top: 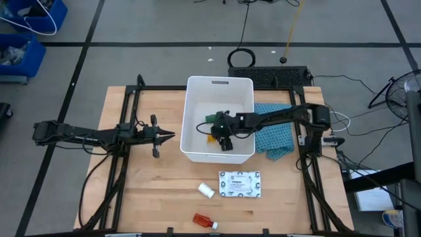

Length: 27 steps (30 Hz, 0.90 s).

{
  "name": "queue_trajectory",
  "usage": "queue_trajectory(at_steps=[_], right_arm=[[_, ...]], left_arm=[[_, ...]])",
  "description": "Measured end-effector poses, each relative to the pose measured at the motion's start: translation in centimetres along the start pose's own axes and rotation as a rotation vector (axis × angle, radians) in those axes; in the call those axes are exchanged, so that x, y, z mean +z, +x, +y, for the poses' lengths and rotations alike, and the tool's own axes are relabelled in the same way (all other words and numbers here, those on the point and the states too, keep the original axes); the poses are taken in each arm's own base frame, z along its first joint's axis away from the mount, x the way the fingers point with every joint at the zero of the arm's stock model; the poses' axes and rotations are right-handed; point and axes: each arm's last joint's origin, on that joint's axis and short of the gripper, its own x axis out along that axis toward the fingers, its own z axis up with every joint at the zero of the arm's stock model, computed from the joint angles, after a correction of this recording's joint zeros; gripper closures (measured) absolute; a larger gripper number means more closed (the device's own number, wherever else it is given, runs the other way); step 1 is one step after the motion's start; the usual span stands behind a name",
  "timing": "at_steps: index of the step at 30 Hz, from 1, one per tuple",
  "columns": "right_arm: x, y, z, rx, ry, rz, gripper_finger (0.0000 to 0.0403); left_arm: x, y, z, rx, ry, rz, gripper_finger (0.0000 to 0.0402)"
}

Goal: Pick & place medical supplies in basket/bin
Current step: Put the orange pill bottle into the white bin, then put the white pill bottle into the white bin

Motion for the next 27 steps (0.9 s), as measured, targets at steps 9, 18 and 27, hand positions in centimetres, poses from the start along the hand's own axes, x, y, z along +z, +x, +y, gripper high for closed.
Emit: queue_trajectory(at_steps=[9,18,27], right_arm=[[3.5,-12.1,-0.7,-0.041,0.024,-0.348,0.0153],[-0.3,-20.2,1.3,0.092,-0.006,-0.616,0.0348],[-6.3,-20.9,4.3,0.127,0.065,-0.799,0.0396]], left_arm=[[0.0,0.0,0.0,0.000,0.000,0.001,0.0360],[0.0,0.0,0.0,0.000,-0.019,0.001,0.0360],[-0.2,0.0,0.0,-0.002,-0.043,0.016,0.0360]])
